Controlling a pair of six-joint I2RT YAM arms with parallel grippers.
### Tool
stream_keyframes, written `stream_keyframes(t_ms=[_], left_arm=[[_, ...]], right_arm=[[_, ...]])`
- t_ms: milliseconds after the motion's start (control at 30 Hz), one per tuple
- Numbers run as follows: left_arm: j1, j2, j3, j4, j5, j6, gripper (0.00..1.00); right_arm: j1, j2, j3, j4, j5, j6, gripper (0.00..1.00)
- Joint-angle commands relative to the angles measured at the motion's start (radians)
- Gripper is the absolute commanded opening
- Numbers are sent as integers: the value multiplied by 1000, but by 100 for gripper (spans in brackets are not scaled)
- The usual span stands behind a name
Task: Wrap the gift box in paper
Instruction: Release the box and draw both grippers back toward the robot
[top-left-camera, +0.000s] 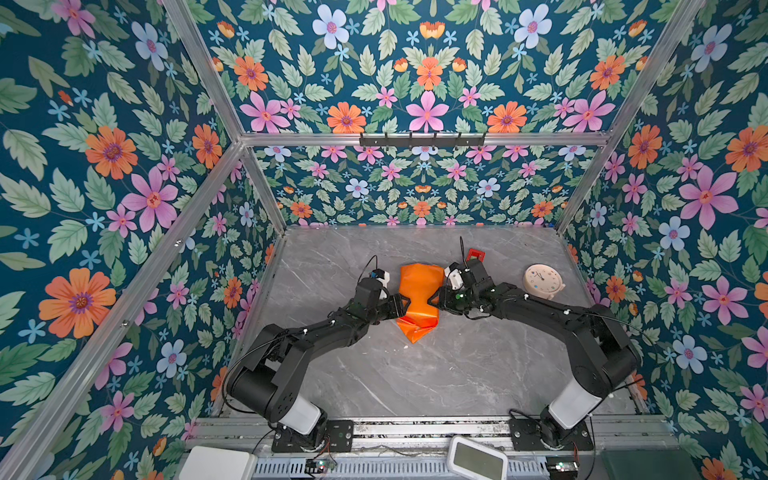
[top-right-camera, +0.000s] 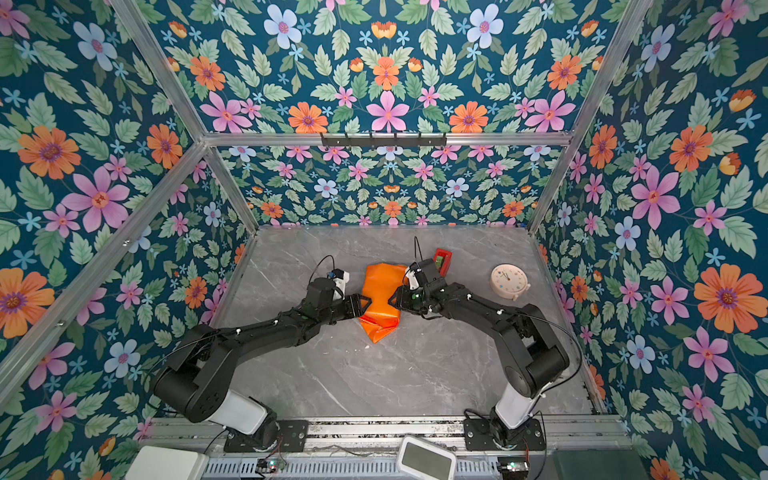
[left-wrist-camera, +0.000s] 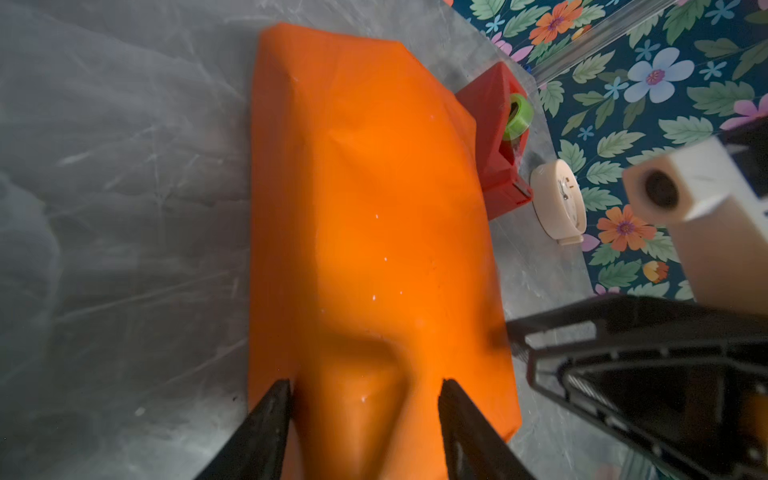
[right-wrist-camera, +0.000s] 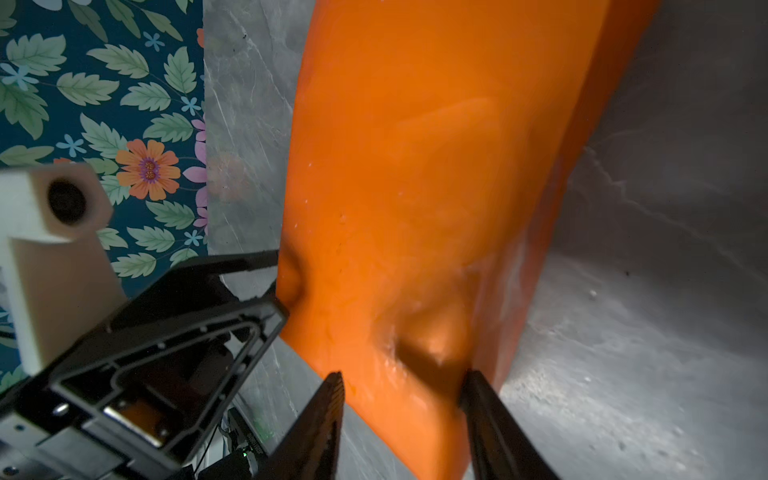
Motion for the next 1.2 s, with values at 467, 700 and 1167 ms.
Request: stream_keyframes(t_ms=[467,700,1167], left_arm=[[-128,-427,-228,-248,-311,156,71],[-307,-538,-271,-225,-333,291,72],[-438,-154,-141,-53,-363,547,51]], right_arm=[[27,-354,-226,-307,159,-113,51],[140,-292,-312,-108,64,40,45],[142,-193,-381,95,36,203,31]])
